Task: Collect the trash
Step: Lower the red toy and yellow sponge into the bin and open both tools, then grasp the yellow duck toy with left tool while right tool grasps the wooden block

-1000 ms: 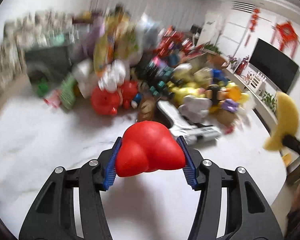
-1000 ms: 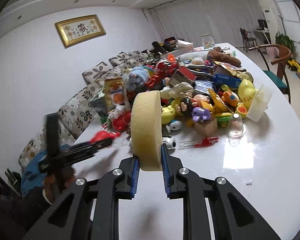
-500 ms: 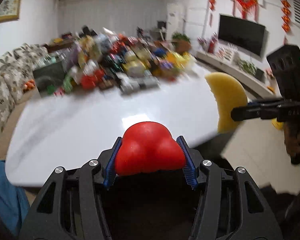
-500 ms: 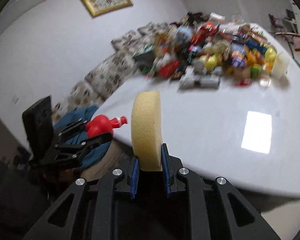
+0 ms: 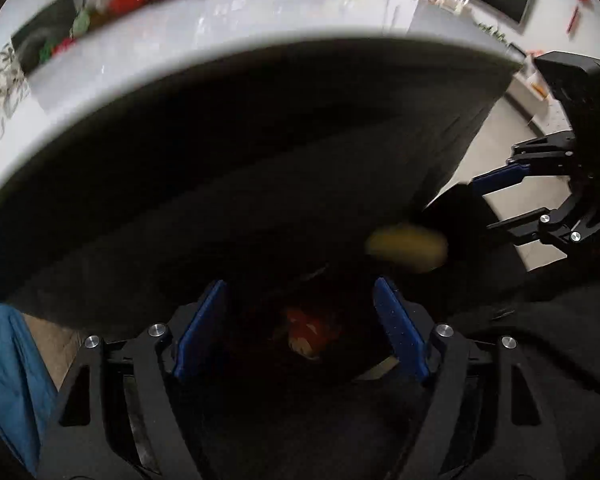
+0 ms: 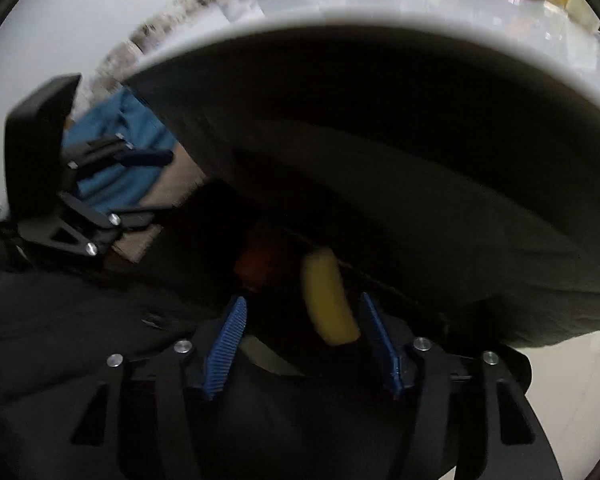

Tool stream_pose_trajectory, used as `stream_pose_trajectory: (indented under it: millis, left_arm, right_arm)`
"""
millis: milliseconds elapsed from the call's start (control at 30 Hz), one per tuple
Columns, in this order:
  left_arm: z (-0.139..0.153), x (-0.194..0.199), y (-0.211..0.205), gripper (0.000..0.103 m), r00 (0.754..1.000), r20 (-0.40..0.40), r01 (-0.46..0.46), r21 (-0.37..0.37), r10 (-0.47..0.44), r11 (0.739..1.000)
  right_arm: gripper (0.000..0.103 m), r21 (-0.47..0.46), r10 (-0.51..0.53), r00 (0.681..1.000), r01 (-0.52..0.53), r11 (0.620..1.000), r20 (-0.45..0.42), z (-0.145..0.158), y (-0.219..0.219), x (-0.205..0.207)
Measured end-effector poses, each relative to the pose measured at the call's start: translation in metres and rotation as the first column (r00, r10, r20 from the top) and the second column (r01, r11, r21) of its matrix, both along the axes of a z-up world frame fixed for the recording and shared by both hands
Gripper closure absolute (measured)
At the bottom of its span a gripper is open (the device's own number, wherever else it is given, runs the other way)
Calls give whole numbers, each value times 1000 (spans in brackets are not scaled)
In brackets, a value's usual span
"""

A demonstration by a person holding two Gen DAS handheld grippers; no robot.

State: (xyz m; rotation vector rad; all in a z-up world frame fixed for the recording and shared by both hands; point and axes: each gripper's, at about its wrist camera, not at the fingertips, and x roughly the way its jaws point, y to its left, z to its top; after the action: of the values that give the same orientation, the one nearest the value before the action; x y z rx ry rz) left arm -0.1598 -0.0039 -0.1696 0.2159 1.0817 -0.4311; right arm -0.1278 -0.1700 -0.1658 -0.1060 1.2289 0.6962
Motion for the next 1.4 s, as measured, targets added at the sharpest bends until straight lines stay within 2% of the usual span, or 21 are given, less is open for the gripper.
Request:
stream_pose_trajectory:
  millis: [67, 133, 233, 300, 367, 500, 567, 700, 867, 933, 1000, 1067, 1100, 1133, 1167, 1200, 1233, 1267, 1300, 1333, 1400]
  left_arm:
    - [3, 0, 5, 29, 1000, -8, -25, 0, 25, 1000]
    - [25, -1, 13, 29, 999, 21, -35, -62, 37, 997]
    - [78, 10, 20, 23, 990, 126, -37, -169, 58, 985]
    - [112, 21, 19, 15, 970, 228, -32, -207, 80, 978]
    - [134, 35, 17, 13, 945, 309, -36, -229, 107, 973]
    - [155, 78, 11, 13, 906, 381, -99, -240, 187, 966]
    - [158, 91, 10, 13, 901, 380, -122, -246, 212, 962]
    - [148, 112, 10, 13, 915, 333, -132, -286, 227, 949]
    - [132, 123, 11, 13, 929, 288, -138, -311, 232, 940]
    - [129, 128, 9, 13, 935, 273, -135, -312, 225, 941]
    - [128, 130, 4, 13, 937, 275, -130, -294, 214, 947]
    - [129, 129, 1, 13, 935, 289, -126, -275, 207, 953]
    - [130, 131, -2, 13, 934, 295, -125, -261, 202, 957]
    - [130, 134, -3, 13, 934, 295, -123, -257, 199, 959]
    - [131, 139, -6, 13, 936, 294, -121, -255, 196, 959]
    - [132, 143, -8, 13, 938, 288, -120, -258, 195, 959]
    - [133, 150, -10, 13, 941, 277, -120, -261, 194, 958]
    - [132, 159, -15, 13, 945, 264, -125, -257, 194, 958]
    - [131, 165, -17, 13, 945, 260, -133, -249, 199, 959]
    - [130, 172, -21, 13, 945, 258, -142, -238, 203, 961]
    - [128, 187, -28, 13, 943, 259, -156, -217, 211, 964]
  right_arm:
    - [49, 7, 9, 1000, -9, 1000, 19, 12, -3, -4]
    - [46, 66, 15, 995, -21, 998, 95, 48, -9, -7]
    - [36, 152, -35, 968, -4, 988, 248, 115, -23, 9]
    - [31, 163, -116, 926, 60, 985, 359, 148, -33, 39]
    - [29, 167, -218, 865, 158, 973, 452, 166, -43, 83]
    - [29, 152, -346, 801, 313, 938, 488, 159, -49, 178]
    - [32, 134, -377, 805, 357, 925, 459, 145, -51, 219]
    - [34, 128, -452, 823, 435, 891, 345, 116, -51, 270]
    - [43, 101, -474, 827, 467, 879, 303, 97, -48, 305]
    - [54, 75, -463, 835, 463, 883, 297, 96, -43, 314]
    - [54, 72, -437, 859, 434, 898, 268, 96, -39, 308]
    - [54, 104, -385, 896, 370, 923, 224, 104, -31, 288]
    - [54, 175, -360, 917, 331, 927, 173, 111, -31, 276]
    - [54, 294, -334, 937, 293, 910, 100, 119, -35, 264]
    - [54, 269, -337, 932, 293, 917, 135, 124, -33, 256]
    - [54, 62, -307, 897, 303, 951, 317, 131, -19, 243]
    - [54, -82, -220, 872, 282, 956, 438, 130, -5, 235]
    - [54, -122, -147, 886, 221, 968, 439, 125, 0, 229]
    - [54, -64, -171, 914, 208, 976, 369, 120, -6, 229]
    - [54, -47, -211, 912, 242, 969, 351, 118, -11, 227]
    - [54, -70, -192, 891, 240, 968, 411, 120, -14, 220]
